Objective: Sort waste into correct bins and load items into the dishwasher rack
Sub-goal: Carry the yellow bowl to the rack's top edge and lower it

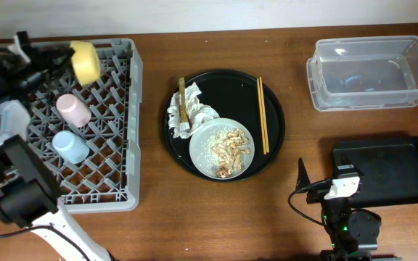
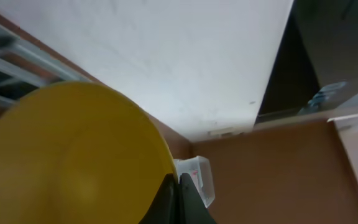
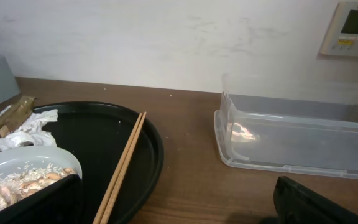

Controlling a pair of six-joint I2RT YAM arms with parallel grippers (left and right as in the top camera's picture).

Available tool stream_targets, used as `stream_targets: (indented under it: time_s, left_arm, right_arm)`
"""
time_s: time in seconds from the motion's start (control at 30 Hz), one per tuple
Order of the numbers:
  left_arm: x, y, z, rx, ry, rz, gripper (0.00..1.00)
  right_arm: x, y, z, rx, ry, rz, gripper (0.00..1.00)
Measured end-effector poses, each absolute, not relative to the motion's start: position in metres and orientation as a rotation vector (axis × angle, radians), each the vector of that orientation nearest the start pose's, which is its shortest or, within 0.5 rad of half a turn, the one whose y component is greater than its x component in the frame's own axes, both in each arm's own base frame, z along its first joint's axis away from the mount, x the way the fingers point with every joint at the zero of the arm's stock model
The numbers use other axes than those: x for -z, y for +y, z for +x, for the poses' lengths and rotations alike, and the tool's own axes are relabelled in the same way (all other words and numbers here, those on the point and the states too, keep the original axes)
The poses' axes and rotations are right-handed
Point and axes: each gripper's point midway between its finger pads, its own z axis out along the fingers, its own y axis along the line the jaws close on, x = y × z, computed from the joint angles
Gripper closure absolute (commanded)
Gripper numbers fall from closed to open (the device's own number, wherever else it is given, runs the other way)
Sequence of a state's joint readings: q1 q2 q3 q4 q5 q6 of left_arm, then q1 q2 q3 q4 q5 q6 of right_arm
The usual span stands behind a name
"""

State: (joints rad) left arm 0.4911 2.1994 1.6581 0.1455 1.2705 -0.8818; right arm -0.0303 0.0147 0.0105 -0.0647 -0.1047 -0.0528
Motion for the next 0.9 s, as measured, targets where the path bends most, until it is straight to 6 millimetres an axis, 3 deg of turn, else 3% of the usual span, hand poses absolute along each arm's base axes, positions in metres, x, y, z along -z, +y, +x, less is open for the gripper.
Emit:
stream_targets:
  time_s: [0.2, 0.47, 0.9]
  left_arm:
    - [-0.207, 0.142, 0.535, 1.471, 1.854, -0.499, 1.00]
    - [-0.215, 0.131, 0.534, 1.492, 1.848, -0.406, 0.99]
    - [-0.212, 0.120, 0.538, 1.511, 1.858, -0.391, 0.99]
  right_arm:
    - [-0.159, 0.011, 0.246, -0.022, 1.637, -0.099, 0.02]
    - [-0.160, 0.011, 0.246, -0.022, 1.636, -0.099, 0.02]
    - [-0.160, 0.011, 0.246, -0.022, 1.636, -0.099, 0.02]
